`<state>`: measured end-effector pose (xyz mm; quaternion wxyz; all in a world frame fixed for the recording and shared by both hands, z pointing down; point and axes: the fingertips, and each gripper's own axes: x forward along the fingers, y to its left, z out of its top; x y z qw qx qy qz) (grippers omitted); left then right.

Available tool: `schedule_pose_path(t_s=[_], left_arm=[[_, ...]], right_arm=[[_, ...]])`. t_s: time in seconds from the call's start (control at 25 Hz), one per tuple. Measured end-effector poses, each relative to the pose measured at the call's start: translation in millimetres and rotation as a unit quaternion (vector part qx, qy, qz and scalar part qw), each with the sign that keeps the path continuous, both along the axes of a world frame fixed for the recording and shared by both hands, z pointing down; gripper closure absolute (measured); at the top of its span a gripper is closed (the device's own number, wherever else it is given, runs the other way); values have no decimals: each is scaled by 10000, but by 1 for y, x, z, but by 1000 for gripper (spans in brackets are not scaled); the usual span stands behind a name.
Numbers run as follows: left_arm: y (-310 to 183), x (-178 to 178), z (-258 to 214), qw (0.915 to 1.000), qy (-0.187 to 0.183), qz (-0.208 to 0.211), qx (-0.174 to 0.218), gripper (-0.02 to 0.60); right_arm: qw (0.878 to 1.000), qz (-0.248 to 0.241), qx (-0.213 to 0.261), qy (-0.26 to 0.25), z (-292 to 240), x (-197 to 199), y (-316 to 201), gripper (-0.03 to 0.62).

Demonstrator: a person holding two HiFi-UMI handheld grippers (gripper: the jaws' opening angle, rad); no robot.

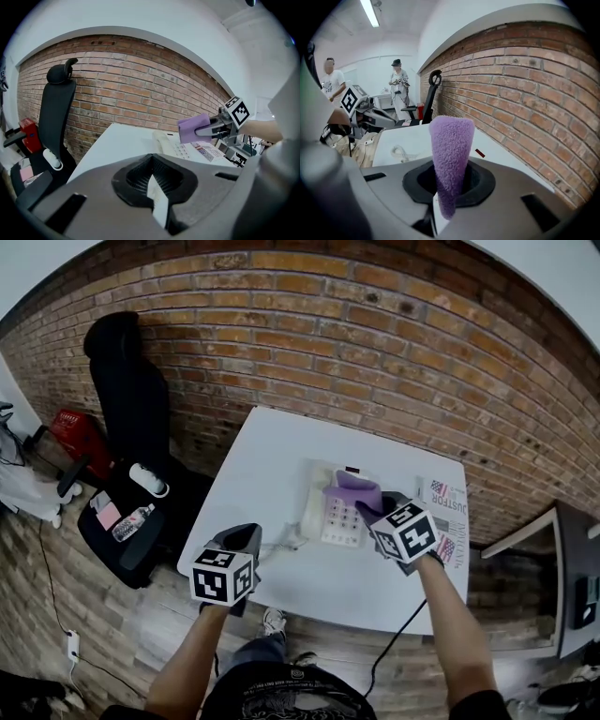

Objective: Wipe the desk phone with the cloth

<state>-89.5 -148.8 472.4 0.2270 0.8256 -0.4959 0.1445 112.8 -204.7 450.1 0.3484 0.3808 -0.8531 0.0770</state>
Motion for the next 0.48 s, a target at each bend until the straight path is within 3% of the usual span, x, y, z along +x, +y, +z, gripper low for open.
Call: schedule_pose_path(t_s=[0.48], left_arm=[[-48, -16, 5, 9999, -18, -92, -52, 577]], right_arm=[[9997, -90, 225, 69, -16, -34, -89, 549]])
